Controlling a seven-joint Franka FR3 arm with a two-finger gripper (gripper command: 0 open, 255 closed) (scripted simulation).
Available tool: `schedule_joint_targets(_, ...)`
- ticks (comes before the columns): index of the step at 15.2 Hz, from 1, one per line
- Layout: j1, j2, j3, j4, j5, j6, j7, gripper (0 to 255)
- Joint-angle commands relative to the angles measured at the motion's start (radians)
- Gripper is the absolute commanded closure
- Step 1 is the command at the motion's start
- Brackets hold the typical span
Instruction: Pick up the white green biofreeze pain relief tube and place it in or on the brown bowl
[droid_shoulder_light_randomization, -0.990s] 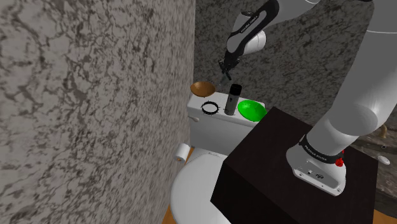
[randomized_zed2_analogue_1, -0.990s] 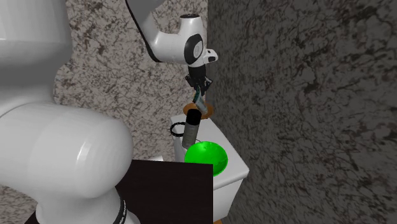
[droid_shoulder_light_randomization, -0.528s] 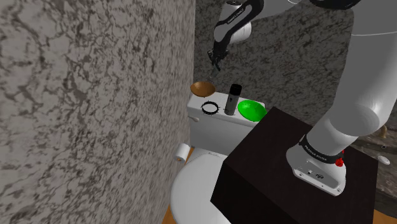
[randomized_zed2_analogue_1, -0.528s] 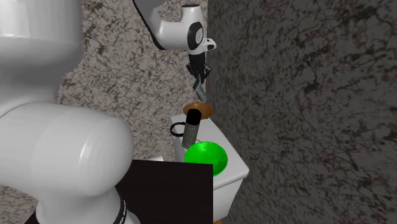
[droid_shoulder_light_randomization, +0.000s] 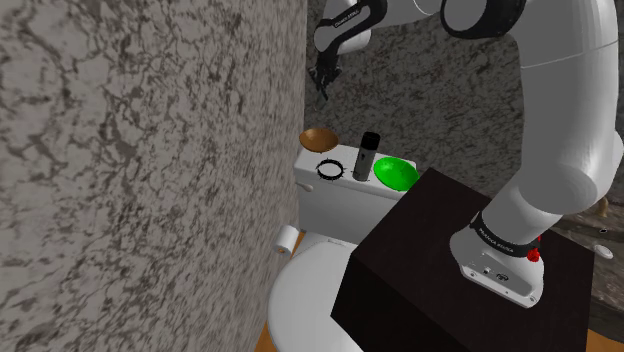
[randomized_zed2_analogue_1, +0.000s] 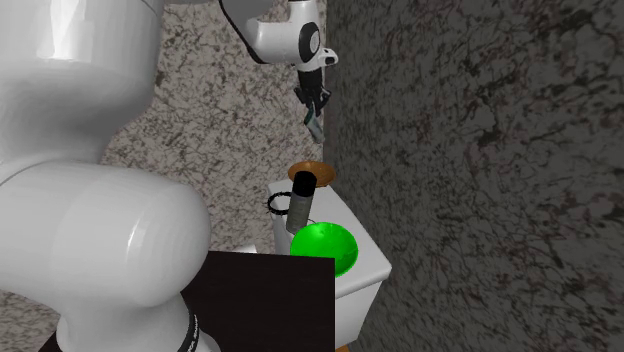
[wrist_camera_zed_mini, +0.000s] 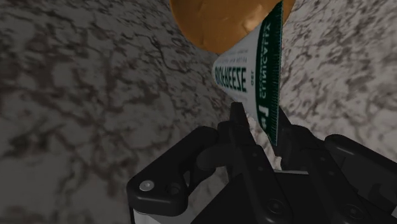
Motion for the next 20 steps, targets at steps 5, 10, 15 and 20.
schedule_joint_targets(5,-0.002,0.051,0.004,0.006,0.004,0.045,0.001,255)
schedule_joint_targets(10,-0.005,0.091,0.007,0.001,0.008,0.09,0.0,255)
schedule_joint_targets(15,-0.008,0.134,0.011,0.002,0.011,0.132,0.0,255)
schedule_joint_targets(20,-0.01,0.18,0.015,0.009,0.015,0.171,-0.001,255)
